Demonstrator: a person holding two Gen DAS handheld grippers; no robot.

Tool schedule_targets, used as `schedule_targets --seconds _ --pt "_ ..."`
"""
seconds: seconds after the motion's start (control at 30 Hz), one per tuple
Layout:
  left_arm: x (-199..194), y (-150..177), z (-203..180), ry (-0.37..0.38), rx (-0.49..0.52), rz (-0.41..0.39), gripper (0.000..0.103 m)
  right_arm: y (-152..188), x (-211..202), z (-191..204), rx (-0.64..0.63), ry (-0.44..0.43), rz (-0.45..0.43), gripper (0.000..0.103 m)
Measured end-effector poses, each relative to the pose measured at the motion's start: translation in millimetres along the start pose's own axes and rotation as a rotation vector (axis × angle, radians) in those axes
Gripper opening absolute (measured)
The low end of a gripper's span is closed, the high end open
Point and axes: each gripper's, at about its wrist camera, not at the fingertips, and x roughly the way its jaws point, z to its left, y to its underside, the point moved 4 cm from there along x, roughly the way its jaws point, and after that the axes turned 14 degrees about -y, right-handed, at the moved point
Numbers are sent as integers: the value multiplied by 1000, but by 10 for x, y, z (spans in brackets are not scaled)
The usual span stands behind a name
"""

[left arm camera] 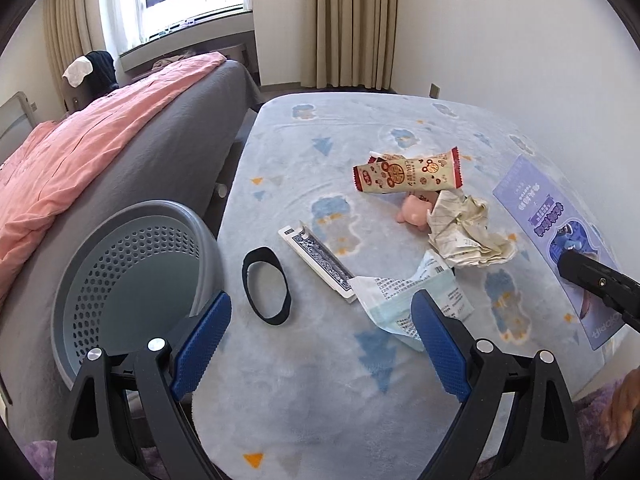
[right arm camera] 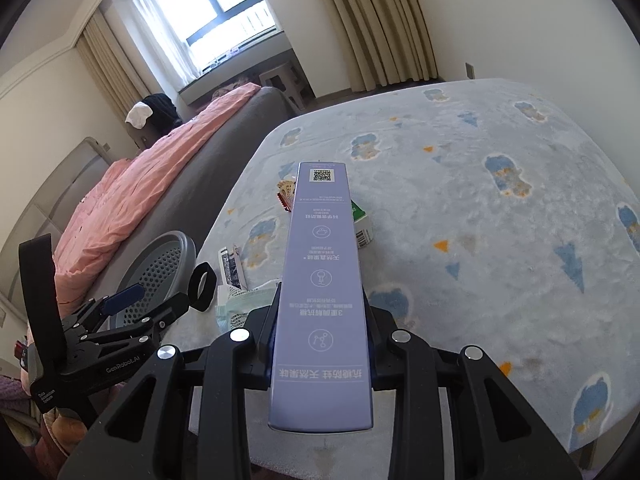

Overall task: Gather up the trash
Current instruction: 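Lift the lavender box with the right tool and hold it up, then grasp the blue-white wet-wipe packet with the left tool while the right tool holds the box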

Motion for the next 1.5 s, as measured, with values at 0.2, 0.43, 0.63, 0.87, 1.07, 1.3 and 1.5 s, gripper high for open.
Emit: schedule_targets --seconds 0.2,0.43,0.63,0.87,1.07,1.3,1.5 --pt "-7 -4 -99 29 29 4 87 45 -72 -52 14 -11 -7 31" --pt "-17 -43 -186 62 147 -12 87 53 -135 -116 38 -36 -21 31" --pt "-54 -91 -311 133 285 -40 87 44 -173 -156 53 -54 -32 31" --pt "31 -72 -580 227 428 -10 87 30 -217 -178 64 -66 -45 31" --pt "245 -34 -802 246 517 35 87 26 -263 -214 76 -69 -56 31" --pt "474 7 -955 227 593 77 87 19 -291 -238 84 -75 -63 31" --pt "583 36 -1021 200 590 87 87 18 -292 -237 83 -74 -61 31"
